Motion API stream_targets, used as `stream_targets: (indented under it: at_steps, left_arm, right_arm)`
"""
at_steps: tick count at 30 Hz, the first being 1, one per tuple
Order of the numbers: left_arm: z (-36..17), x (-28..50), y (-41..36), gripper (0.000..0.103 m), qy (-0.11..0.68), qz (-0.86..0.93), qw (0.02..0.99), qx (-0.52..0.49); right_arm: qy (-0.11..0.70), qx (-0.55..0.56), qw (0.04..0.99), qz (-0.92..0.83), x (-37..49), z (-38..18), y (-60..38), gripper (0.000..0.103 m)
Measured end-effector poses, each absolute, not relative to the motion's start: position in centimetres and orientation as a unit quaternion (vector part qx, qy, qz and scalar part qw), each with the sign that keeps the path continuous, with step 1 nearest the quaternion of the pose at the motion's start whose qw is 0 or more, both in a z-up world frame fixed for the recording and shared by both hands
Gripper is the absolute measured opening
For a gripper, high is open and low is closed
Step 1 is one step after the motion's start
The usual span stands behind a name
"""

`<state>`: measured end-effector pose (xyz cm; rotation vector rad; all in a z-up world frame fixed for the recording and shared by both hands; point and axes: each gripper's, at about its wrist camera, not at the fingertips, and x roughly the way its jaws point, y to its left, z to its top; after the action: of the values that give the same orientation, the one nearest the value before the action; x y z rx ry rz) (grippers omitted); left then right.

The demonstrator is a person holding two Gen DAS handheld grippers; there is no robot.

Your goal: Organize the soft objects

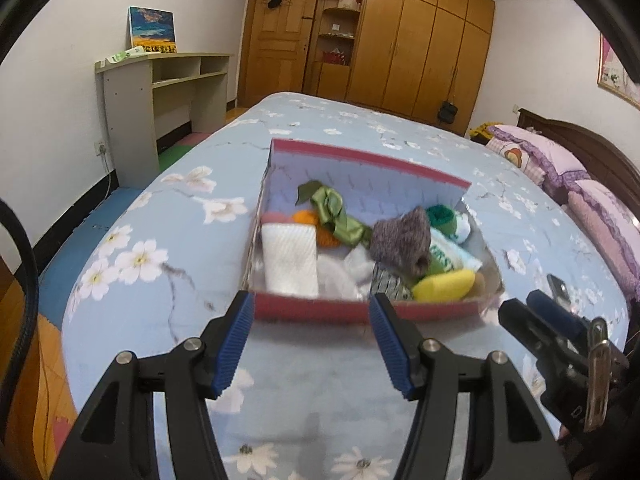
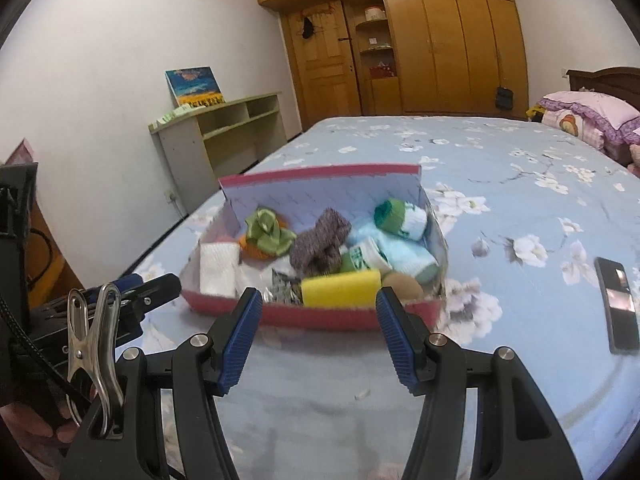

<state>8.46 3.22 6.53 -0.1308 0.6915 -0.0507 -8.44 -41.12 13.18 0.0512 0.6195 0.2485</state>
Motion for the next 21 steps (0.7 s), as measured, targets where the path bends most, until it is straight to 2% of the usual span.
stream_targets:
  at_steps: [21]
  left_arm:
    - [0.6, 8.7, 1.2, 0.063, 0.375, -0.022, 0.926, -0.046]
  right_arm:
    - [0.345, 0.015, 0.936, 0.071, -8.3, 7.3, -42.2, 0.060]
